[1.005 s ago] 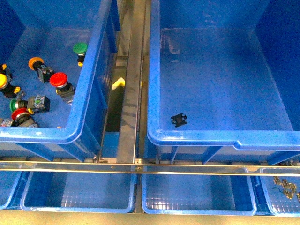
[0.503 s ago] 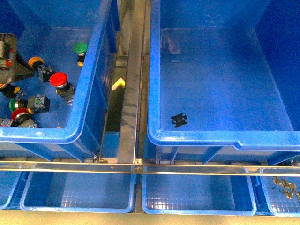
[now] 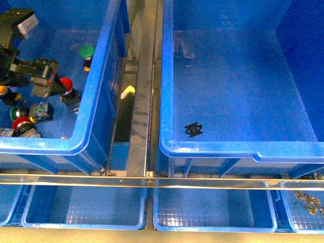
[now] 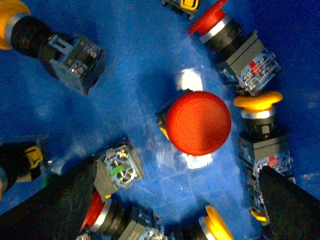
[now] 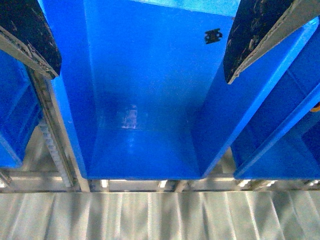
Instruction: Pick red and yellow buttons and place in box
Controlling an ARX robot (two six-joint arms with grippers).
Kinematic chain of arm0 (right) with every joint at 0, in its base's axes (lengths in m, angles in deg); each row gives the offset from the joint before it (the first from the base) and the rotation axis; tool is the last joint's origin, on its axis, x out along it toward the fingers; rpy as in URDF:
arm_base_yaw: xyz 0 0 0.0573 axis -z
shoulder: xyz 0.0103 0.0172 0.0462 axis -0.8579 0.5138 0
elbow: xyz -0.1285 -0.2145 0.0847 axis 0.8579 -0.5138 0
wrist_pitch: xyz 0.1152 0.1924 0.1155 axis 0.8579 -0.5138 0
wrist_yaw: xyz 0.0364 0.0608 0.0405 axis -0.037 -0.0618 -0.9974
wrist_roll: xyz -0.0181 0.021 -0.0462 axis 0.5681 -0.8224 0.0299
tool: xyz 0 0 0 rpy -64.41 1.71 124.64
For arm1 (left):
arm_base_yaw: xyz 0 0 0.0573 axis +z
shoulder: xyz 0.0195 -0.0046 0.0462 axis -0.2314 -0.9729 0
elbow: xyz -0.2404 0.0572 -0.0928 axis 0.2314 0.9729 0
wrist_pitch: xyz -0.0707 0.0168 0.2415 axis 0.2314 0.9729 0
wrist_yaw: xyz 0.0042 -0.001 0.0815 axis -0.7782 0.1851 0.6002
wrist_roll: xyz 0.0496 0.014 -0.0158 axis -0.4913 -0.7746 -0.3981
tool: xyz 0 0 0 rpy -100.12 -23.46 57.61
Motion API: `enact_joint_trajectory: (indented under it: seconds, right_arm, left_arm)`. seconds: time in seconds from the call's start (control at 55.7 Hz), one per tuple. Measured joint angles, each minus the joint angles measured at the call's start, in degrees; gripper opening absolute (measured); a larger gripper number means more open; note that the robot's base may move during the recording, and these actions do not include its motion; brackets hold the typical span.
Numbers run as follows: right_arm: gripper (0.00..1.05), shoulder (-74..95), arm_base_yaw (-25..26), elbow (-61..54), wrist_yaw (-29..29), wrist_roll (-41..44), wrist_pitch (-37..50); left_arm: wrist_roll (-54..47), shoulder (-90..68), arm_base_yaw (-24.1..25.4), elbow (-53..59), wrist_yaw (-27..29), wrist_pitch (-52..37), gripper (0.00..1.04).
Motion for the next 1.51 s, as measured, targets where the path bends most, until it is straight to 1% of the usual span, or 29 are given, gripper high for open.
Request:
enact_joint_trajectory:
  seconds: [0.251,0.826,0.915,0.933,0.951,0.987,1.113,1.203,1.239,1.508]
  right_arm:
    - [0.98,0.0,0.0,0.0,0.0,-0.02,0.0]
    - [0.98,0.0,0.0,0.0,0.0,-0.02,0.0]
    - [0.98,0.0,0.0,0.0,0.0,0.0,0.0]
    - [0.98,0.0,0.0,0.0,0.0,-0.02,0.0]
    - [0.98,0.0,0.0,0.0,0.0,-0.02,0.0]
    - [0.98,0.0,0.0,0.0,0.0,-0.02,0.0]
    - [0.98,0.0,0.0,0.0,0.0,-0.02,0.0]
    - [0.98,0.0,0.0,0.0,0.0,-0.02,0.0]
    - [0.98,0.0,0.0,0.0,0.0,-0.02,0.0]
    - [0.98,0.0,0.0,0.0,0.0,-0.02,0.0]
  left_arm:
    - [0.59,-7.58,-1.27,-9.22,-0.83,1.77,0.97]
    - [3.39,-11.28,-2.29,-12.33,-1.66,2.99,0.96]
    - [3.72,-11.41,-2.45,-12.76,-2.1,2.99,0.83]
    - [3.8,-11.5,-2.47,-12.85,-2.19,2.99,0.79]
    - [3.85,-11.52,-2.49,-12.9,-2.19,2.99,0.78]
    - [4.02,-11.65,-2.56,-12.98,-2.34,2.99,0.71]
    - [4.7,-11.98,-2.6,-13.05,-2.51,3.39,0.53]
    - [5.4,-12.04,-2.6,-13.05,-2.54,3.69,0.35]
    - [5.75,-12.04,-2.58,-13.05,-2.54,3.74,0.34]
    - [9.68,-10.38,-1.14,-10.71,-3.32,1.92,0.34]
